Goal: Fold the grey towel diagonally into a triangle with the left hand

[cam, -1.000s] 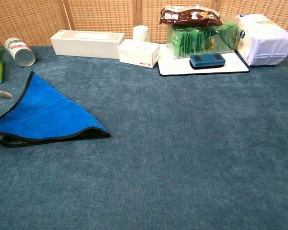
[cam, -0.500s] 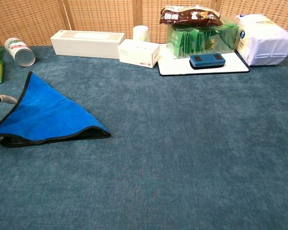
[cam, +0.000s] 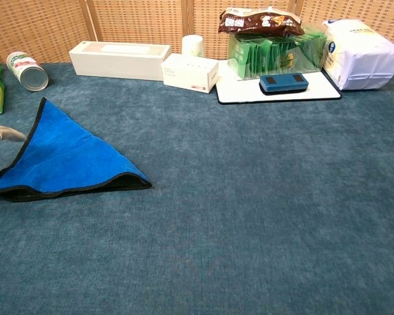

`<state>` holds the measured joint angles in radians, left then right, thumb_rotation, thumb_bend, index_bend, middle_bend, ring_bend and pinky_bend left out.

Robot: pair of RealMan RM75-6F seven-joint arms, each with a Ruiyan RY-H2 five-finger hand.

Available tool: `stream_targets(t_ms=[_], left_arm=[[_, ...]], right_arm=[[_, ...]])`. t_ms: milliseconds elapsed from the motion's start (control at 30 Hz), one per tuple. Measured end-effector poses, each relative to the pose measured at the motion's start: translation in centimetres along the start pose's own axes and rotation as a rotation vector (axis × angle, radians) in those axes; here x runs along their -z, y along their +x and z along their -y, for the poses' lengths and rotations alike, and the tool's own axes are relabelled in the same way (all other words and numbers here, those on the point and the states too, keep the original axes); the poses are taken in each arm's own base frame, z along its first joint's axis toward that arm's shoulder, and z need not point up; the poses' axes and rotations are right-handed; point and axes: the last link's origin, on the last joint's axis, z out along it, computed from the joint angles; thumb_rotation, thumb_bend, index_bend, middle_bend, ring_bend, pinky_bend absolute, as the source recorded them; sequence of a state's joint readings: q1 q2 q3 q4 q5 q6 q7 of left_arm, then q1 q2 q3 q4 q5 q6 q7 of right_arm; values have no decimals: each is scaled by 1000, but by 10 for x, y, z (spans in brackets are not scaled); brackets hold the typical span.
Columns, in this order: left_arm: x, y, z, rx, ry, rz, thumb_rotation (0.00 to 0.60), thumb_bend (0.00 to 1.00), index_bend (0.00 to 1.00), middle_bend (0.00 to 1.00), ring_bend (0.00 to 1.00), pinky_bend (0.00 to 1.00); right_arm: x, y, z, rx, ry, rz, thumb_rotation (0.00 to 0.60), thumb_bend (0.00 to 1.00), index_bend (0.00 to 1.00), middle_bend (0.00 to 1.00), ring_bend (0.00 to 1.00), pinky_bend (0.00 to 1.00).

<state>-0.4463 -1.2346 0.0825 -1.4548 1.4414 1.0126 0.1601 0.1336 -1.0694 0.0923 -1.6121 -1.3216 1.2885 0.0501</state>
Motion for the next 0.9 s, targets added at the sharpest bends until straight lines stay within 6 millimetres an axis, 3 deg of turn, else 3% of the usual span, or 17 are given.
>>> stream_targets(t_ms=[467,667,900], left_arm=[[16,28,26,101,93,-208,600,272,0,0,0,0],[32,31,33,132,169,-264,600,219,0,0,0,0],[66,27,33,187,263,-341,600,203,0,0,0,0]], right_arm=[[1,0,3,0,13,0,600,0,0,0,0,54],[3,0,7,3,33,-5,600,0,0,0,0,55],[7,2,14,16,58,-39,600,0,0,0,0,48]])
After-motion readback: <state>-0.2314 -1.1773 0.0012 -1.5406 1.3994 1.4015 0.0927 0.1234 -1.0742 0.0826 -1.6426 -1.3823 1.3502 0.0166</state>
